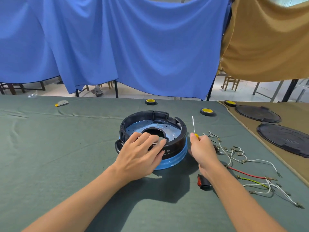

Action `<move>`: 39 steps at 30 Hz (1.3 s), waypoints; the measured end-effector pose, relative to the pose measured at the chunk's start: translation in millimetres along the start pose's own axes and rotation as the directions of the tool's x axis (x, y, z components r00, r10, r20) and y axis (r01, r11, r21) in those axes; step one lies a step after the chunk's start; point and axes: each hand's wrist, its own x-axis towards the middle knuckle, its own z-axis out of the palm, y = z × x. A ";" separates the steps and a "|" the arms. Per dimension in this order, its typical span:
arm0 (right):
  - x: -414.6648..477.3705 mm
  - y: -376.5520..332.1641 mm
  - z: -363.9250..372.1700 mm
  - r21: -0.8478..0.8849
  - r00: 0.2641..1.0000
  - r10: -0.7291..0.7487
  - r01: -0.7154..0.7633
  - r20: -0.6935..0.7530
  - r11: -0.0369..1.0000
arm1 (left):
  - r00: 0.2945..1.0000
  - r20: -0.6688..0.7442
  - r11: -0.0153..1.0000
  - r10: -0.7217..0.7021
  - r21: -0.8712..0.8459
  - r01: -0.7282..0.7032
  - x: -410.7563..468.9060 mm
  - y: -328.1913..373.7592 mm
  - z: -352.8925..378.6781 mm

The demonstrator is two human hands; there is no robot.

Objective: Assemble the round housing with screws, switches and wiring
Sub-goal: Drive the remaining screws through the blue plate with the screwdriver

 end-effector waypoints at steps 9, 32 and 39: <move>-4.3 -5.2 19.0 0.104 0.999 0.034 -0.038 0.038 0.994 | 0.858 0.237 0.888 -0.455 0.199 0.415 39.9 57.9 13.1; 52.0 -19.0 -22.8 -0.720 0.956 -0.143 0.288 0.257 0.632 | 0.873 0.058 0.817 -0.485 0.387 0.428 44.7 47.3 60.7; 56.6 -11.8 -2.4 -0.789 0.909 -0.091 0.399 0.406 0.467 | 0.914 -0.030 0.857 -0.404 0.337 0.390 34.8 27.8 70.7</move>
